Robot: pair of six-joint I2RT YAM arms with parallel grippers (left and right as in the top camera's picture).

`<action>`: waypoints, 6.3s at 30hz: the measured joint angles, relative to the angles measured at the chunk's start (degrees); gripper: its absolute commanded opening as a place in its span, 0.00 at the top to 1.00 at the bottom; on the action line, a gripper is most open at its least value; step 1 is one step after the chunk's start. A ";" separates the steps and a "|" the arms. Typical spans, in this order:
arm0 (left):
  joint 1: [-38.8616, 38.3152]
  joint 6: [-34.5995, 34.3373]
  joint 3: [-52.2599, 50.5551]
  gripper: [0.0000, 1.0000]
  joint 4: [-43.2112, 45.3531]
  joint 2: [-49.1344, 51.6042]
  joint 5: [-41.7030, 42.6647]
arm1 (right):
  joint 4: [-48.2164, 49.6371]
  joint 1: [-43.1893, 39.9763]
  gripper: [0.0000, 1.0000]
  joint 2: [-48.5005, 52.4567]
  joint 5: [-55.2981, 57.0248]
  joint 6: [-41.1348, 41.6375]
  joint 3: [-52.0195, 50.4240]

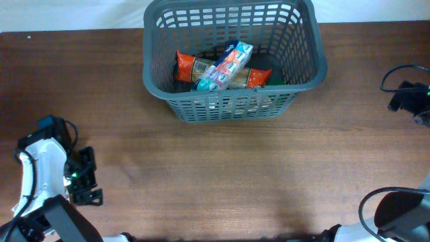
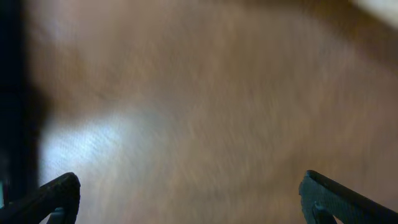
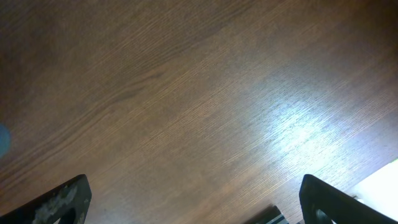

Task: Pack container
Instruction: 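Move the left gripper down toward the brown-and-clear snack bag, then lower the left gripper and close it on the snack bag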

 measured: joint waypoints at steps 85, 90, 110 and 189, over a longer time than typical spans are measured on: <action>16.48 120.52 6.97 0.01 17.29 6.75 3.50 | 0.00 0.00 0.01 0.00 0.00 0.00 0.00; 19.28 120.50 6.95 0.01 17.11 6.78 3.30 | 0.00 0.00 0.01 0.00 0.00 0.00 0.00; 13.84 118.84 6.99 0.01 21.33 5.35 3.26 | 0.00 0.00 0.01 0.00 0.00 0.00 0.00; 29.68 104.56 -6.01 0.01 33.22 1.62 9.60 | 0.00 0.00 0.01 0.00 -0.02 0.02 0.00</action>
